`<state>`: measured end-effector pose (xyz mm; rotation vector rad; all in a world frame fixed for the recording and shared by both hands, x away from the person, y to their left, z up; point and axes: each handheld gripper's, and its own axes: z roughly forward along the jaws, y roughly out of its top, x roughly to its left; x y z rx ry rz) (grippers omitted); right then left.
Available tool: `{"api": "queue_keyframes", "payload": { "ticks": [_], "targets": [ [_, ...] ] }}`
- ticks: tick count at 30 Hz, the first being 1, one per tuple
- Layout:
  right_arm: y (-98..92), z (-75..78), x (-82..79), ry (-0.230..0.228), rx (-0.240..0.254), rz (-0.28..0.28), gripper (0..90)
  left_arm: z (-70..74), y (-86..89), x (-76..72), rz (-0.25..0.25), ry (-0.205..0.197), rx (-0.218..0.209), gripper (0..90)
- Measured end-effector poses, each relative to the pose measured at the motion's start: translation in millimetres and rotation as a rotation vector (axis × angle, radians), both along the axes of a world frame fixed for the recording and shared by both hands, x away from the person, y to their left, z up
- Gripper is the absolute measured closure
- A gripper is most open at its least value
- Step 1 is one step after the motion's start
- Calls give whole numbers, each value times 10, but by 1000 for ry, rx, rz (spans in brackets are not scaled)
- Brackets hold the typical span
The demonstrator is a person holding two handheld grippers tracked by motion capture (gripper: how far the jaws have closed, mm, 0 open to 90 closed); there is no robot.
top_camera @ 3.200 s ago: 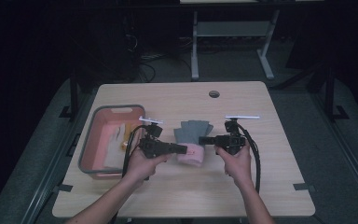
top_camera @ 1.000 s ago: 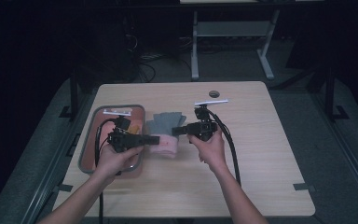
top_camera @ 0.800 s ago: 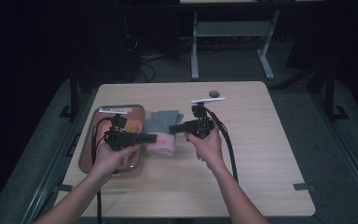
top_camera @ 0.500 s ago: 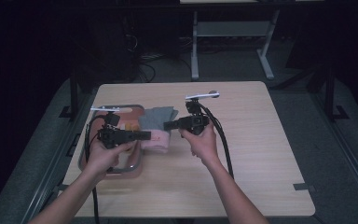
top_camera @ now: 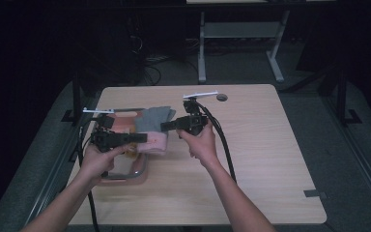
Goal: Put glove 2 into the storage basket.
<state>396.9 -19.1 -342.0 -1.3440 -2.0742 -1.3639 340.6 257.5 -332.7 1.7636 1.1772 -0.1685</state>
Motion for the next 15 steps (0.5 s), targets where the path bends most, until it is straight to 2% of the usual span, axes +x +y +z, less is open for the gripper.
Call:
{"api": "queue_keyframes", "payload": {
  "ticks": [15],
  "targets": [
    [287, 47, 96, -13, 3, 43, 785, 42, 260, 8, 43, 10, 10, 684]
  ]
}}
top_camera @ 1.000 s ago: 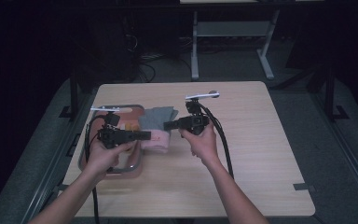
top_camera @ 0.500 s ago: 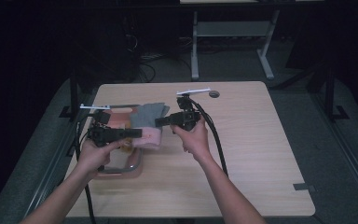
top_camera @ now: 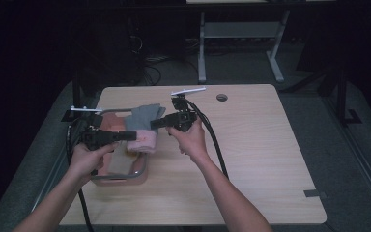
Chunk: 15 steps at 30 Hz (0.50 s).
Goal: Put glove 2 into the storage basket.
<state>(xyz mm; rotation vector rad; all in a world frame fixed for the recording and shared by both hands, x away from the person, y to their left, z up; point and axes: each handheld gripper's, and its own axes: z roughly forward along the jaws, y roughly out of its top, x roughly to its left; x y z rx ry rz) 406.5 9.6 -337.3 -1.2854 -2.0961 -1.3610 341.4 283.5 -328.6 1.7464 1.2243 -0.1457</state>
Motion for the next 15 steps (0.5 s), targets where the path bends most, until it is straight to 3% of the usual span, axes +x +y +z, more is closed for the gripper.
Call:
{"api": "queue_keyframes", "payload": {
  "ticks": [15],
  "targets": [
    [218, 2, 75, 2, 14, 33, 786, 37, 183, -24, 48, 3, 21, 688]
  ]
}}
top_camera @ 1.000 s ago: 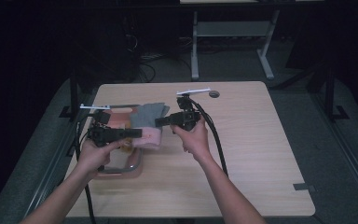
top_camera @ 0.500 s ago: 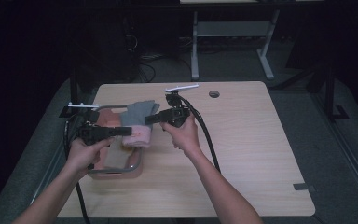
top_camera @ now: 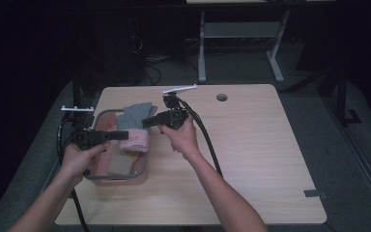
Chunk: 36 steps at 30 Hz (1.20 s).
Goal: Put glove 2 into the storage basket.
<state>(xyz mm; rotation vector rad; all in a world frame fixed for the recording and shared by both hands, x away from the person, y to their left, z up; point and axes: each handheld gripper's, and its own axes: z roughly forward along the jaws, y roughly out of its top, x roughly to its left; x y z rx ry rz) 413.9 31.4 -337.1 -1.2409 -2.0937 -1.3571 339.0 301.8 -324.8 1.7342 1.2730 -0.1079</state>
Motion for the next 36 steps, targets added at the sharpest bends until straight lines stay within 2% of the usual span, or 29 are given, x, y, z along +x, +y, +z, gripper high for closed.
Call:
{"api": "queue_keyframes", "payload": {
  "ticks": [7, 14, 36],
  "targets": [
    [104, -8, 30, 2, 8, 12, 786, 11, 90, -12, 14, -1, 15, 688],
    [178, -70, 69, 28, 27, 30, 785, -10, 160, -22, 22, 3, 27, 688],
    [460, -294, 107, 56, -20, 63, 785, -223, 350, -68, 64, 50, 67, 689]
  ]
}}
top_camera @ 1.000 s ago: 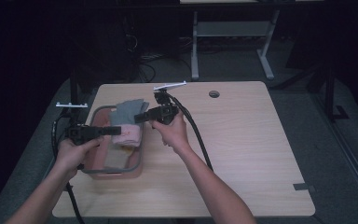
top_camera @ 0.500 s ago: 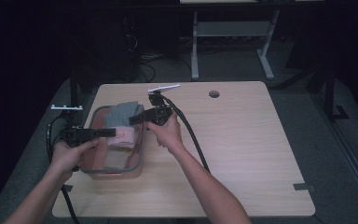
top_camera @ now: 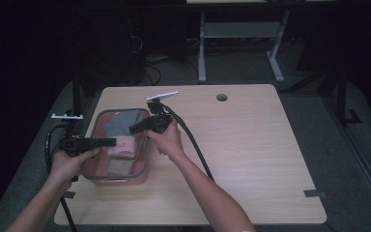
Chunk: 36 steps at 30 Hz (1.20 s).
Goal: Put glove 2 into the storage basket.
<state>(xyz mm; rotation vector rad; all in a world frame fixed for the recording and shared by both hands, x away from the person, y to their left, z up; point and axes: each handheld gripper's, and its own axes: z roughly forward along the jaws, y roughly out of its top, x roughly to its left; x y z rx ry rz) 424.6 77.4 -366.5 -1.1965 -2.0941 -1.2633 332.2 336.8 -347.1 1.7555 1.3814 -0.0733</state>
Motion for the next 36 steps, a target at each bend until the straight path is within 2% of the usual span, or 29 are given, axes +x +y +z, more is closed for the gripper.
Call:
{"api": "queue_keyframes", "payload": {
  "ticks": [8, 16, 23, 32, 36],
  "targets": [
    [95, -89, -5, 4, -35, 18, 783, -105, 57, -17, 10, 29, 8, 689],
    [151, -146, -17, 2, -57, 27, 779, -191, 81, -36, 15, 37, 23, 686],
    [182, -226, -20, 7, -84, 37, 775, -262, 84, -50, 28, 47, 54, 689],
    [191, -216, -14, -10, -114, 34, 753, -385, 65, -53, 43, 67, 71, 711],
    [204, -231, -13, -7, -158, 38, 744, -412, 57, -48, 49, 65, 85, 721]
  ]
}}
